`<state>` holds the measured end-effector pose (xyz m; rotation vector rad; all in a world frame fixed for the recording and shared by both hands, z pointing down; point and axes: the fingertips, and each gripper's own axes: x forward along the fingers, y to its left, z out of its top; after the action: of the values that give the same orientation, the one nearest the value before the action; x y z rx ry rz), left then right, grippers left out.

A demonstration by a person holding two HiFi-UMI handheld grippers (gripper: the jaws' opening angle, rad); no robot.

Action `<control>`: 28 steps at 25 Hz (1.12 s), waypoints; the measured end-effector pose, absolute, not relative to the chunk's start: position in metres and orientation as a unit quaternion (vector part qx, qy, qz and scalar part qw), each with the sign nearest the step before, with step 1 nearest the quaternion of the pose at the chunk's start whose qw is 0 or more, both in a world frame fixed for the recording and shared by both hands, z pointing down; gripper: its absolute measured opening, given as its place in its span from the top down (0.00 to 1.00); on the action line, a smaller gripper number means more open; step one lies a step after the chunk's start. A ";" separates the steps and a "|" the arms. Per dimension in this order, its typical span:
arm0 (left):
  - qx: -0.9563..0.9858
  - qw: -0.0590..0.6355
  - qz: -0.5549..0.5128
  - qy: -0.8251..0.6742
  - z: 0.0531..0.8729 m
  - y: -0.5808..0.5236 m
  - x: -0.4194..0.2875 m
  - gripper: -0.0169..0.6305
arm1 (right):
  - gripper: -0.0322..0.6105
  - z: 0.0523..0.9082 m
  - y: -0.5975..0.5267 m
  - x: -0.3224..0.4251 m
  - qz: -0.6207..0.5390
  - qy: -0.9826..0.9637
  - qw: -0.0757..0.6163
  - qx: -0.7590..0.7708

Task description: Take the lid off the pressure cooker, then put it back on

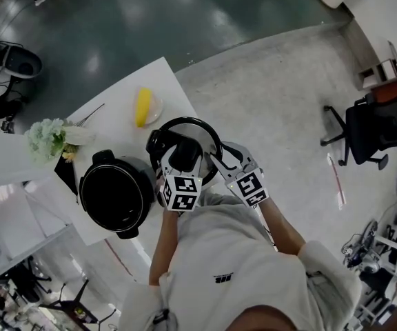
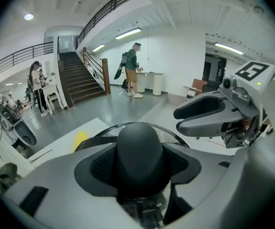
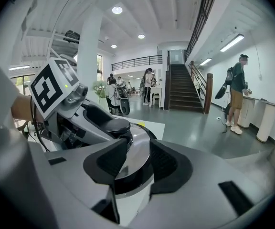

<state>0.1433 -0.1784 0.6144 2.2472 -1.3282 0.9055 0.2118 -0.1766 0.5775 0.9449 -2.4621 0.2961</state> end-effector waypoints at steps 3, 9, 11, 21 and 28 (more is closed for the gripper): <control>0.798 0.190 0.325 -0.471 0.629 -0.177 0.146 0.52 | 0.72 0.591 -0.176 0.213 0.114 -0.900 0.248 0.341; 0.792 0.198 0.333 -0.471 0.658 -0.175 0.144 0.52 | 0.72 0.618 -0.174 0.213 0.125 -0.896 0.268 0.332; 0.791 0.201 0.335 -0.472 0.666 -0.175 0.143 0.52 | 0.72 0.625 -0.173 0.214 0.128 -0.895 0.273 0.329; 0.782 0.220 0.339 -0.474 0.700 -0.171 0.142 0.52 | 0.72 0.652 -0.166 0.218 0.137 -0.892 0.292 0.317; 0.777 0.232 0.341 -0.476 0.717 -0.169 0.140 0.52 | 0.72 0.666 -0.163 0.221 0.141 -0.890 0.302 0.312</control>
<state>0.1396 -0.1688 0.7169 2.1346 -1.3092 0.9369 0.2208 -0.1629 0.6663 0.8282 -2.3596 0.3732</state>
